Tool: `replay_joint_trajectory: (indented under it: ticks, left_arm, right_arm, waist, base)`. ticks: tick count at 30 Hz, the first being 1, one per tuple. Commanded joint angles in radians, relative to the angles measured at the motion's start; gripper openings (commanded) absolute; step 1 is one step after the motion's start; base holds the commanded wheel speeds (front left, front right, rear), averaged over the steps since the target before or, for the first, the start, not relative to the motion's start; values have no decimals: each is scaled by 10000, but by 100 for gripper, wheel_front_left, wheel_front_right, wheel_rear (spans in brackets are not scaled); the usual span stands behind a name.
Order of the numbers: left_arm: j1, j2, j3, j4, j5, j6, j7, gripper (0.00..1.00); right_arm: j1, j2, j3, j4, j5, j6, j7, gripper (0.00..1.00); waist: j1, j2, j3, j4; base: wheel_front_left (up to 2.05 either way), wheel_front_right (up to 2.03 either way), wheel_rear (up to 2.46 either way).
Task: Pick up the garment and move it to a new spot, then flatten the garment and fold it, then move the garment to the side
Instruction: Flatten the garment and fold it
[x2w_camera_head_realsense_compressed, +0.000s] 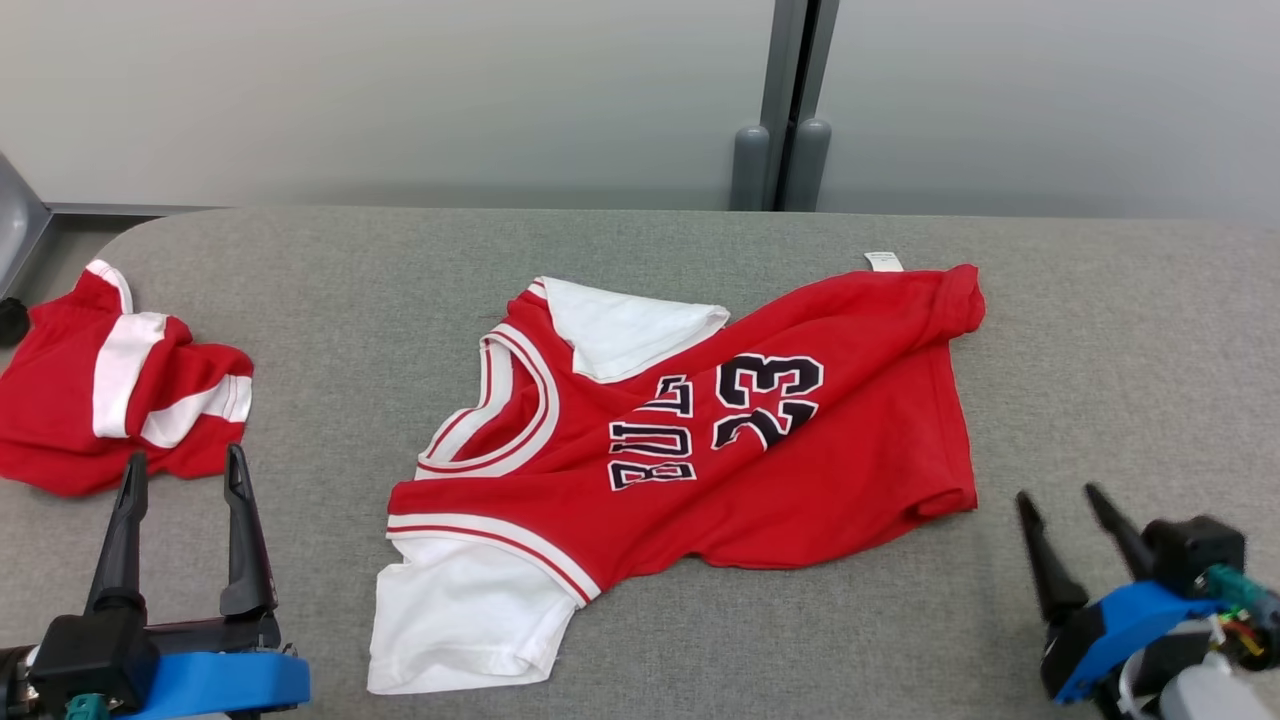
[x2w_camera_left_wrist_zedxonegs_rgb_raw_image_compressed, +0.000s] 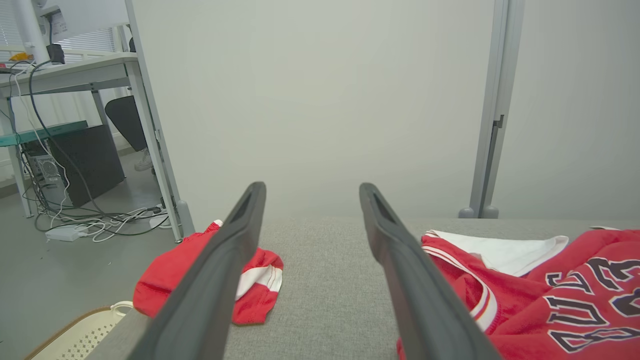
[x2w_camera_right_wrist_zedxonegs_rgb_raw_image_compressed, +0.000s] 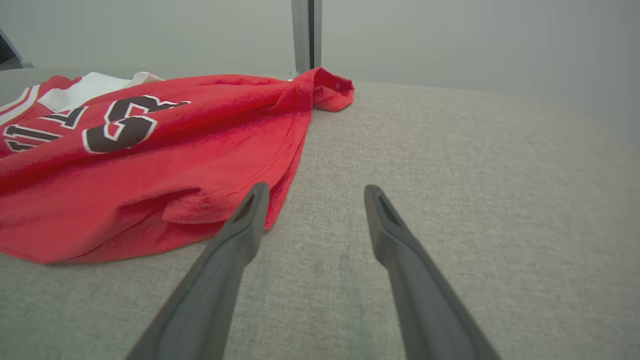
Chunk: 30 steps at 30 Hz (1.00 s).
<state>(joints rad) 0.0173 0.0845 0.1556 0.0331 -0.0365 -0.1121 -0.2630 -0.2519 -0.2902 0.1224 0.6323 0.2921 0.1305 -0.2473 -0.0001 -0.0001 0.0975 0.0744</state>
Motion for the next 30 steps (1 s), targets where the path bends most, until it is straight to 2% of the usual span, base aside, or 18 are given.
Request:
replay_joint_trajectory:
  ticks: [1,5,12,22,23,24,30]
  left_arm:
    - [46,34,73,-64,-9,37,-25,100]
    - [39,13,72,-105,12,45,-25,100]
    - [-291,12,-150,-57,44,-6,-25,100]
    - [-281,56,-79,-89,31,7,-25,100]
    - [-295,57,-70,-91,27,7,-25,100]
    - [-297,54,-58,-100,27,12,-25,100]
    - [-298,20,-65,-49,49,67,-25,100]
  right_arm:
    - [306,130,28,-283,87,3,98,100]
    - [973,355,166,-1031,274,3,531,100]
    - [916,627,396,-1654,211,3,963,100]
    - [139,864,610,-926,389,3,929,100]
    - [54,880,624,-777,427,3,893,64]
    - [-18,863,646,-622,436,3,852,0]
    - [-336,770,773,135,416,3,639,0]
  waist:
    - [1,1,-5,-44]
    - [1,1,56,-129]
    - [1,1,273,51]
    - [1,1,455,405]
    - [1,1,470,414]
    - [1,1,478,414]
    - [1,1,435,354]
  base:
    - [0,0,0]
    - [0,0,0]
    - [0,0,0]
    - [0,0,0]
    - [0,0,0]
    - [0,0,0]
    - [0,0,0]
